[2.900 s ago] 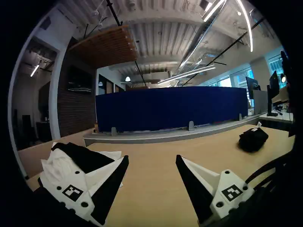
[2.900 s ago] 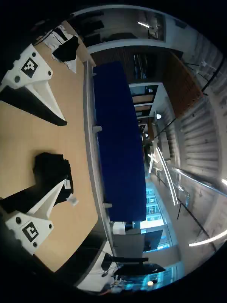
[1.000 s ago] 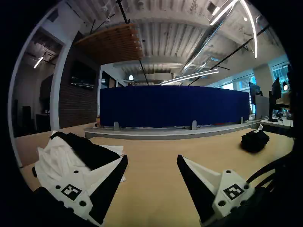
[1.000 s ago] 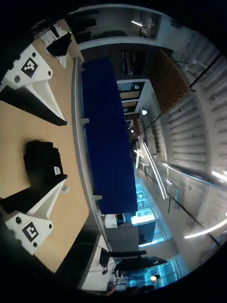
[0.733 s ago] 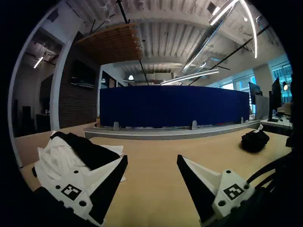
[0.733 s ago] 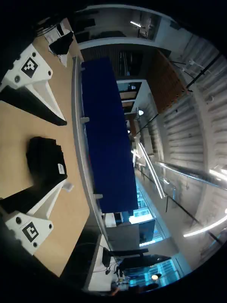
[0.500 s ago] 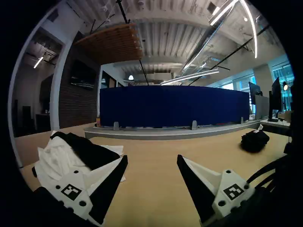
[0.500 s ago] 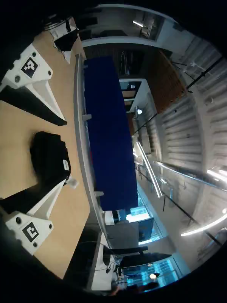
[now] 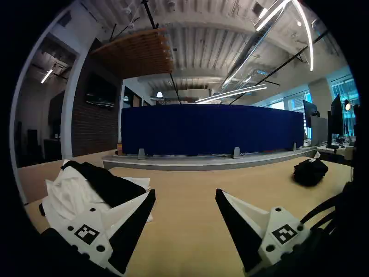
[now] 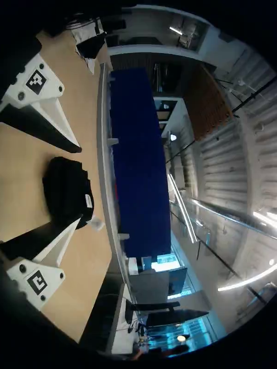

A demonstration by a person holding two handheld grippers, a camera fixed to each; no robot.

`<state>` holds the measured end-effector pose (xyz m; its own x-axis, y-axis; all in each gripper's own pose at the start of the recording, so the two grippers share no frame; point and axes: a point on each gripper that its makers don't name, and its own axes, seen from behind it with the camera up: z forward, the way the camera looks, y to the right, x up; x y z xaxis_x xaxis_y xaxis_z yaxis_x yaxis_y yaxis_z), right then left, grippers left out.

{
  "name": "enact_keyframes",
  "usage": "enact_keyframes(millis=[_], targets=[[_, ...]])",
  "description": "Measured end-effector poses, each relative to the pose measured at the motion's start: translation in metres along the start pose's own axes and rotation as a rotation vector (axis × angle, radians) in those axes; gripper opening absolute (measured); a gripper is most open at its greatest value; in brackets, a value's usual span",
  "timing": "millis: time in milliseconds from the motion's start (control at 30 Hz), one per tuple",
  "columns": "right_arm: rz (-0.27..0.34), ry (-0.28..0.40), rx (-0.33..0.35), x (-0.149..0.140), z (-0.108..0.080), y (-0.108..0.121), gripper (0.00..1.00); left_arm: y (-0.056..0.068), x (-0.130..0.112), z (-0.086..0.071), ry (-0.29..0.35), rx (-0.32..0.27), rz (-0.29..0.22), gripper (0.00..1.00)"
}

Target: Fold towel

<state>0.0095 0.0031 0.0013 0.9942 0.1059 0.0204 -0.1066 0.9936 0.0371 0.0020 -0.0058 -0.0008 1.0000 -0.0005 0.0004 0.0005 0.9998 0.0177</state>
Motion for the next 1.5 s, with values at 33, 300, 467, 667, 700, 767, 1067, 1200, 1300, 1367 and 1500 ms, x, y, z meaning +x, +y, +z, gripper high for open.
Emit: enact_keyframes(millis=[33, 300, 467, 667, 700, 767, 1067, 1200, 1300, 1367, 1500], targets=[[0.002, 0.001, 0.001, 0.001, 0.001, 0.0, 0.99, 0.0, 0.0, 0.0, 0.0, 0.0, 0.0, 0.97], [-0.002, 0.002, -0.001, -0.004, 0.004, -0.002, 0.99, 0.0, 0.0, 0.0, 0.0, 0.0, 0.0, 0.97], [-0.033, -0.004, 0.005, -0.009, 0.003, -0.008, 0.99, 0.0, 0.0, 0.0, 0.0, 0.0, 0.0, 0.97], [-0.052, 0.002, -0.001, -0.009, 0.002, -0.01, 0.99, -0.001, 0.0, 0.0, 0.0, 0.0, 0.0, 0.97], [-0.054, 0.005, -0.003, -0.008, 0.002, -0.01, 0.99, -0.001, 0.0, 0.0, 0.0, 0.0, 0.0, 0.97], [-0.058, 0.01, -0.006, -0.008, 0.001, -0.01, 0.99, -0.001, 0.0, 0.001, 0.0, 0.0, 0.0, 0.97], [-0.094, 0.014, 0.008, -0.01, -0.003, -0.018, 1.0, -0.001, 0.0, 0.001, 0.0, 0.0, 0.0, 0.97], [-0.11, 0.015, 0.011, -0.011, -0.002, -0.019, 0.99, -0.001, 0.0, 0.001, 0.0, 0.0, 0.0, 0.97], [-0.109, 0.015, 0.013, -0.011, -0.002, -0.02, 1.0, 0.0, 0.0, 0.001, 0.0, 0.0, 0.0, 0.97], [-0.107, 0.015, 0.012, -0.012, -0.002, -0.02, 1.0, 0.0, 0.0, 0.001, 0.0, 0.0, 0.0, 0.97], [-0.106, 0.015, 0.013, -0.012, -0.002, -0.02, 1.0, 0.0, -0.001, 0.001, 0.0, 0.0, 0.0, 0.97]])
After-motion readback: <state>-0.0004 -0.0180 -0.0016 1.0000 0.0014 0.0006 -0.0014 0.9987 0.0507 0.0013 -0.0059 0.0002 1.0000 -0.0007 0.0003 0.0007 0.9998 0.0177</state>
